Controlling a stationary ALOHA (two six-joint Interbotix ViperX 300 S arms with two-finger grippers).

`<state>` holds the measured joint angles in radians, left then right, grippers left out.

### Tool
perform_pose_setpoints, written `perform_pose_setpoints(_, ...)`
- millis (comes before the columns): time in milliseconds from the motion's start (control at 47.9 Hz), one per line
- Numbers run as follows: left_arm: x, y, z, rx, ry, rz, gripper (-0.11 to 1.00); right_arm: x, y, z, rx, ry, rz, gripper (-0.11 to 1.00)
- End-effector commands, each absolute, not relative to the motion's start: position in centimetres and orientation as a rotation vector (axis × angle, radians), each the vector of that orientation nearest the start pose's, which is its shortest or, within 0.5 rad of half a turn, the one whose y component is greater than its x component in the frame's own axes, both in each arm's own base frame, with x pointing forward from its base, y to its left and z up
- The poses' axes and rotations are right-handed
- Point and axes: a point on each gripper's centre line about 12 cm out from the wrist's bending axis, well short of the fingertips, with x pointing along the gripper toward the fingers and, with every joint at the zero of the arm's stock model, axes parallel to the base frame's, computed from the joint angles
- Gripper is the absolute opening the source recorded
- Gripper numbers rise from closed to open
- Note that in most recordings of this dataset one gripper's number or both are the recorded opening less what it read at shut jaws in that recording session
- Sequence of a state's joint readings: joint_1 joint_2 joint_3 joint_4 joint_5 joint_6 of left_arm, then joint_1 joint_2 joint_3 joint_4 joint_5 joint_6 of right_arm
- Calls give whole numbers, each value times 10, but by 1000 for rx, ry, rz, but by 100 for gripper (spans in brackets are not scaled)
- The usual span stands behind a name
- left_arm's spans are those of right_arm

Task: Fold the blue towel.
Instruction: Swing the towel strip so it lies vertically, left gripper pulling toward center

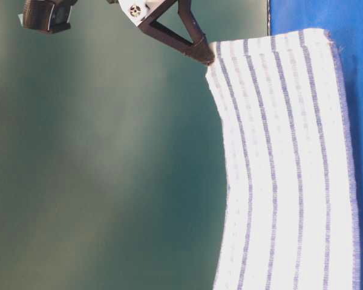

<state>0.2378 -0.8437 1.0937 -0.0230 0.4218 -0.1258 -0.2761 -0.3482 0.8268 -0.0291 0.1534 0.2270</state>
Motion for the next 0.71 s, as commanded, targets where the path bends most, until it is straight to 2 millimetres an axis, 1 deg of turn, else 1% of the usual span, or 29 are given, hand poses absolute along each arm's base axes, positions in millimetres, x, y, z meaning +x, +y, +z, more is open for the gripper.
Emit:
perform_pose_setpoints(0,197,45,225,-229,645,264,4,307,-88,236,268,555,-329,3)
perform_pose_setpoints(125,203,41,225,-247,627,248,4,308,-96,235,275,553,-353,3)
perform_pose_setpoints(230,214,34,225,-261,582,212,4,309,-111,233,276,556,-393,3)
perform_pose_setpoints(334,231,19,226,-250,536,141,4,310,-128,232,258,565,-431,3)
perform_pose_setpoints(459,250,2,227,-232,496,64,4,314,-155,233,242,564,-488,3)
perform_pose_setpoints(585,273,-19,228,-213,469,-15,4,318,-180,233,225,554,-537,3)
perform_pose_setpoints(689,291,-35,227,-202,463,-63,4,323,-198,234,199,529,-560,3)
